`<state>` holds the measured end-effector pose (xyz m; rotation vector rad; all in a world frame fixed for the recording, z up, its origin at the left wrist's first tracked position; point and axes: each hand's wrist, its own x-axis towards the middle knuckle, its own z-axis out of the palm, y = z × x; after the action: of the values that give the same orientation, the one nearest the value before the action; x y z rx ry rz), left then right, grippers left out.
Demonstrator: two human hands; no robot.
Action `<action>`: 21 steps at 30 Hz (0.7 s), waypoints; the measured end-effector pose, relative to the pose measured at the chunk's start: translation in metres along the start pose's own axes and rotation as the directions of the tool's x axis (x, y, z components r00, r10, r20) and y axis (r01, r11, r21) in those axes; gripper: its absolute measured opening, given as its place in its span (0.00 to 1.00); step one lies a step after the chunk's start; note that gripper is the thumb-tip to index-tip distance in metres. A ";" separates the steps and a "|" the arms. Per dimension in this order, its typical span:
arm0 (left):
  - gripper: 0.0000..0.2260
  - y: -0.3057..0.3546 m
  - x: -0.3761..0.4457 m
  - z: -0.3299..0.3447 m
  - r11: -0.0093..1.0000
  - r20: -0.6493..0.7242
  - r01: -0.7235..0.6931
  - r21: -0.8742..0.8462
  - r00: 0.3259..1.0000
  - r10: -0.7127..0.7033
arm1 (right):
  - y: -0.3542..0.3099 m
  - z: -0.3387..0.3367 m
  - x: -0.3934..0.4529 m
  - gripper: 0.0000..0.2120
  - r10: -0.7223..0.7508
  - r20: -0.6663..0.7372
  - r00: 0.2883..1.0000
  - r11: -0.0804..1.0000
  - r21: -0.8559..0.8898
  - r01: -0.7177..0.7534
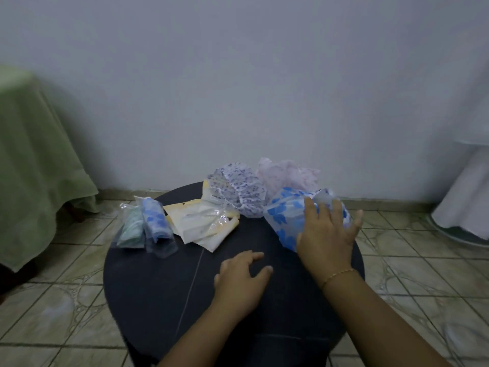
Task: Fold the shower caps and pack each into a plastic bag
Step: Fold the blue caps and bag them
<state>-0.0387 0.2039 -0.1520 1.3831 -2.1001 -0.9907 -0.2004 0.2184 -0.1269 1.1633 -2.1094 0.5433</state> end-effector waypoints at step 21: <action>0.05 -0.001 -0.017 0.005 0.775 0.085 0.169 -0.609 0.985 -0.148 | 0.013 -0.004 -0.014 0.23 -0.130 0.281 0.951 0.950 0.310 0.038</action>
<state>-0.0345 0.2208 -0.1560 1.2004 -1.4669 -1.5993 -0.2051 0.2360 -0.1353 1.5880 -2.2686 0.7054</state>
